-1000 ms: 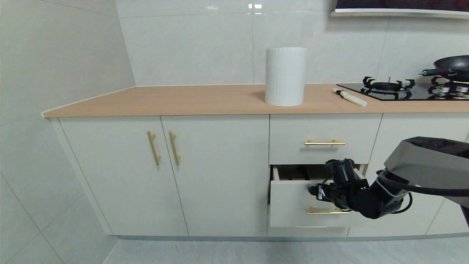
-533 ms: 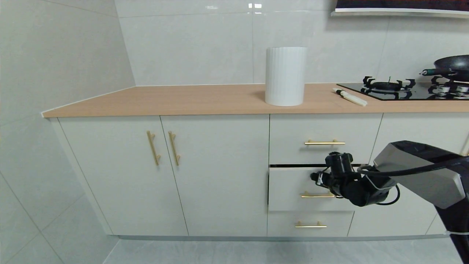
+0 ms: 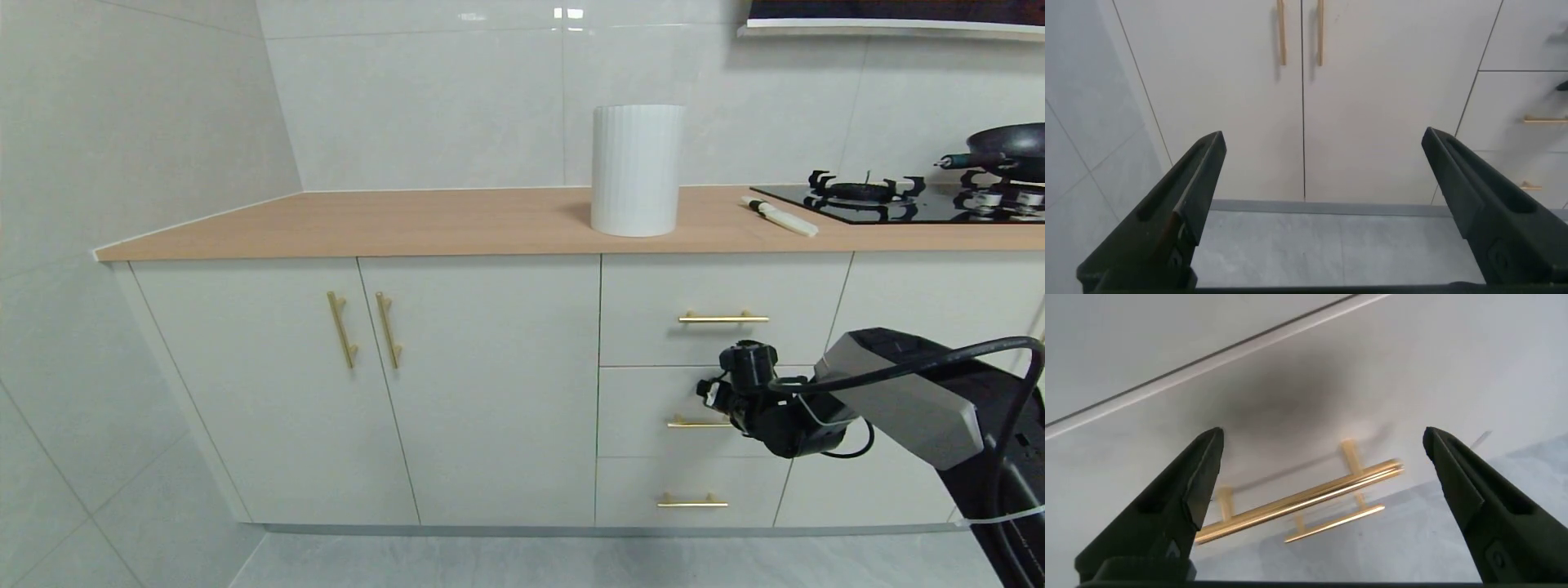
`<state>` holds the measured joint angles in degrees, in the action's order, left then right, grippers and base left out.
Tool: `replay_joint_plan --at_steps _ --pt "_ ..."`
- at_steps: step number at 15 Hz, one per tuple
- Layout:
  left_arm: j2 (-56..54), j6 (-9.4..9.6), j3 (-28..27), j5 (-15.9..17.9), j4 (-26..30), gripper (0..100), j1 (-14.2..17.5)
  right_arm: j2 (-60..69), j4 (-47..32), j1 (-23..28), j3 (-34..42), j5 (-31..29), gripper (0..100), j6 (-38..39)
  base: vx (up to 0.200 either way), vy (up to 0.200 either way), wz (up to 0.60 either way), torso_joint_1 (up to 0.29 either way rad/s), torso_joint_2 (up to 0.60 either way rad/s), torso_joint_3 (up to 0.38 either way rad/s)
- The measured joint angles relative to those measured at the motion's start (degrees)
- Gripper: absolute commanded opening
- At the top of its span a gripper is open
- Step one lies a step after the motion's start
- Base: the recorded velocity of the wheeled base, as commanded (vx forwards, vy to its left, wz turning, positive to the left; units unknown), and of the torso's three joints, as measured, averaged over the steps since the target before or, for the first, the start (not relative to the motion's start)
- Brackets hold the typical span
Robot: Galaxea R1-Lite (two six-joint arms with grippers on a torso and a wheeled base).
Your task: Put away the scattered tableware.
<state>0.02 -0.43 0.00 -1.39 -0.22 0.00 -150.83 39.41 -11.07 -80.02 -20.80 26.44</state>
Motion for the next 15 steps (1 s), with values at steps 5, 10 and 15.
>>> replay_joint_plan --at_steps 5,10,15 --pt "0.0 0.00 0.0 0.0 0.0 100 0.0 3.9 0.5 0.1 5.9 -1.5 100 2.7 0.000 0.000 0.00 0.000 0.00 0.000" --pt "0.0 0.02 0.0 0.0 0.0 100 0.0 21.5 1.6 -0.7 24.6 -1.6 100 1.5 0.000 0.000 0.00 0.000 0.00 0.000" --pt "0.0 0.05 0.0 0.0 0.0 100 0.0 53.7 -1.2 -2.4 44.7 -3.6 100 -2.8 0.000 0.000 0.00 0.000 0.00 0.000"
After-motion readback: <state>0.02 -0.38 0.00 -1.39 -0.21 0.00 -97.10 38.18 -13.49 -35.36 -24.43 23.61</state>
